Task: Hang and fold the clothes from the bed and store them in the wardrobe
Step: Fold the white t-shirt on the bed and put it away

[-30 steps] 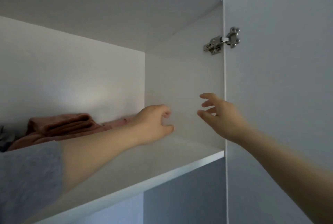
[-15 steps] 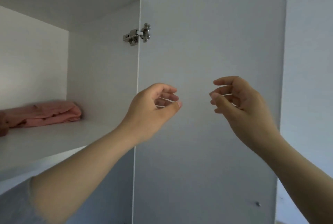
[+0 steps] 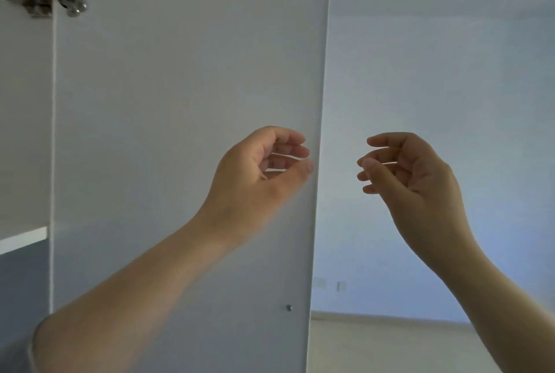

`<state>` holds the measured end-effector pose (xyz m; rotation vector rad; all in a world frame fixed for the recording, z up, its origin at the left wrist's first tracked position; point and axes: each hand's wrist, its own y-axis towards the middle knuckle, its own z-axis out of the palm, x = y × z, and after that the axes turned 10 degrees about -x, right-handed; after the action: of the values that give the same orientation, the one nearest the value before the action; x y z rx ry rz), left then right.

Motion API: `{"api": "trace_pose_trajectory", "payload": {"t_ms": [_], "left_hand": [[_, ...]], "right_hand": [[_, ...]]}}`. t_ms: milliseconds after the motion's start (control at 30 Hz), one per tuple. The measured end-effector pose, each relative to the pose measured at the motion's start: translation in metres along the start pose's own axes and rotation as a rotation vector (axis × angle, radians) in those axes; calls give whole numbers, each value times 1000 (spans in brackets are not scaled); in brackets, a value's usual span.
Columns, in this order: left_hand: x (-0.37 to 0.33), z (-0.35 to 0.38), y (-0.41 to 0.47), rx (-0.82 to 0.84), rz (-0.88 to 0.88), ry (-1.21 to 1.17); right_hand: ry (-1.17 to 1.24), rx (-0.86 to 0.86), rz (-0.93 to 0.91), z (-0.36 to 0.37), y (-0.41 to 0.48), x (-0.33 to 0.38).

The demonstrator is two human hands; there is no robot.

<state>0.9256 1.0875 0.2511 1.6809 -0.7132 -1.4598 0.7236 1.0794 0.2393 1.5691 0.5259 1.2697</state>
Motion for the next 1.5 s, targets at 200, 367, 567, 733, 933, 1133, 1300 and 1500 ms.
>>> {"api": "trace_pose_trajectory", "payload": {"t_ms": [200,367,567,733,933,1133,1300,1500], "left_hand": [[9,22,-13,177,-27,-226],[14,53,-40,320,-98,-376],[21,101,-77,389,-202,-495],[30,156,-115,424,-282,-537],[42,247,-148,480,-342,-522],[52,352,-167,549,-400,-519],[71,426,-180,588,-456,-513],[106,494,-180,661,-488,-523]], "right_hand": [[-185,-122,28,-27,-22,16],[-345,-244,75,-55,-56,27],[-439,-367,162,-106,-94,27],[-511,-451,250,-155,-123,3],[-590,-519,300,-224,-138,-41],[-664,-546,394,-304,-136,-95],[-716,-545,502,-357,-134,-139],[-751,-614,580,-391,-128,-193]]}}
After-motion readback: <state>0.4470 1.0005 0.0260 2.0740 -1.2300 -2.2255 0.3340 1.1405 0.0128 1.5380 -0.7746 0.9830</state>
